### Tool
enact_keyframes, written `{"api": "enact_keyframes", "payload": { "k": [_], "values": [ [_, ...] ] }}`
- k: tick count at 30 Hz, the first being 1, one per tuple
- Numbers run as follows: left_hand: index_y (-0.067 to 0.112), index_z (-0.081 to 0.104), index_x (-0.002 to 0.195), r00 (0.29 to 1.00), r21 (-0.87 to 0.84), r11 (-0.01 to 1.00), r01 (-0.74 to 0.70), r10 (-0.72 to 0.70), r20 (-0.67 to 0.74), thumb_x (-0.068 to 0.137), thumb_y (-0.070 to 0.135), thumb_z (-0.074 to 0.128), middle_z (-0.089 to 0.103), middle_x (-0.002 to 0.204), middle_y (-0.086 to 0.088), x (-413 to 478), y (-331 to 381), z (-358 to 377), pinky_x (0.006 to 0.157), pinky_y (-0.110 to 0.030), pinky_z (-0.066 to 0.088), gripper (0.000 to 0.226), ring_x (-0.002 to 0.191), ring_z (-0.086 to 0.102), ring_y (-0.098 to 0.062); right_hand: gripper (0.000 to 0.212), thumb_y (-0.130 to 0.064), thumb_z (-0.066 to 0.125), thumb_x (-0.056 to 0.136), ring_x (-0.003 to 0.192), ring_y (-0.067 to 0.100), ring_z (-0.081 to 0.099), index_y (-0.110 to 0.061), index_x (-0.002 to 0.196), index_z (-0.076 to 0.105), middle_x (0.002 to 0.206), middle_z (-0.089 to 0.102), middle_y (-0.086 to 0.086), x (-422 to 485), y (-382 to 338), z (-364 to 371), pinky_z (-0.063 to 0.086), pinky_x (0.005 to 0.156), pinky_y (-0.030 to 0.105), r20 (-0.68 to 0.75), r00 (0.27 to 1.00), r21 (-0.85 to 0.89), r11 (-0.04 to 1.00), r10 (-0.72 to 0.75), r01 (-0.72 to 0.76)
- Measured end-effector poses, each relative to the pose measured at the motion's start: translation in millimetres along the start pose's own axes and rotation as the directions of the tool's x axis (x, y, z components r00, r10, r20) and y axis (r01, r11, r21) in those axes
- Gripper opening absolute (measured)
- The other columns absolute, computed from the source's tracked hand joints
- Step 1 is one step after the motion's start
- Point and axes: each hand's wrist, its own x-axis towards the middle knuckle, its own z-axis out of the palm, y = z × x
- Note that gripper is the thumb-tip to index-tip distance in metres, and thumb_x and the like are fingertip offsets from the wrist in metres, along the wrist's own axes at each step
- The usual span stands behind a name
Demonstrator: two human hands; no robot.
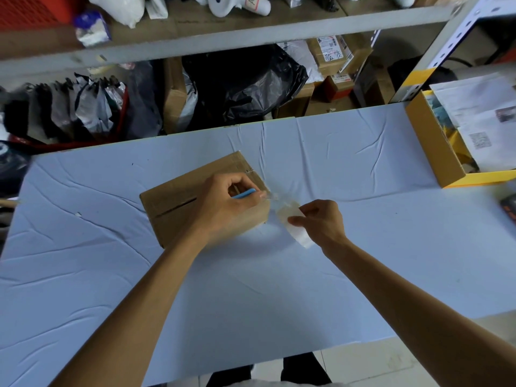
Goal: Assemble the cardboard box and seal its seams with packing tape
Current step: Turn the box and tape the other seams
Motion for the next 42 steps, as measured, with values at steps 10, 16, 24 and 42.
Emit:
{"api": "enact_keyframes", "payload": {
  "k": [10,16,24,42],
  "values": [
    [0.002,0.068,0.075,0.993,0.067,0.992,-0.111,0.113,-0.041,0.081,0.012,0.073,0.067,0.069,-0.008,-0.8,-3.5,-10.7,0.053,-0.011,0.041,0.012,0.061,0.055,-0.004,0.031,-0.021,0.079,0.070,0.091,0.031,0.061,-0.013,0.096,0.064,0.100,0.066,0.007,6.0,-4.5,14.0,0.050,0.073,0.036,0.025,0.981,-0.339,0.922,-0.192,0.189],
    [0.017,0.066,0.072,0.974,0.166,0.965,-0.203,0.217,-0.070,0.076,0.034,0.071,0.061,0.079,0.003,-4.0,-17.8,-23.8,0.064,-0.027,0.046,0.018,0.074,0.058,-0.013,0.035,-0.023,0.078,0.070,0.096,0.027,0.060,-0.019,0.100,0.061,0.104,0.066,0.000,-3.9,20.0,26.8,0.040,0.070,0.028,0.172,0.957,-0.586,0.757,-0.235,0.291],
    [0.019,0.064,0.077,0.969,0.248,0.943,-0.223,0.242,-0.047,0.081,0.037,0.069,0.060,0.084,0.005,-10.7,-31.2,-40.1,0.066,-0.023,0.046,0.019,0.079,0.058,-0.013,0.034,-0.016,0.078,0.071,0.089,0.027,0.059,-0.014,0.097,0.057,0.099,0.065,0.000,-9.5,37.7,29.7,0.039,0.064,0.029,0.250,0.903,-0.642,0.639,-0.349,0.424],
    [0.009,0.053,0.090,0.962,0.367,0.929,-0.052,0.145,-0.231,0.098,0.028,0.049,0.062,0.076,0.000,-11.2,-9.9,-46.0,0.057,-0.023,0.043,0.021,0.070,0.060,-0.014,0.011,-0.019,0.060,0.085,0.071,0.016,0.064,-0.016,0.093,0.065,0.076,0.068,-0.001,-15.4,-25.1,11.7,0.052,0.070,0.032,-0.044,0.930,-0.020,0.932,-0.364,0.363]
  ]
}}
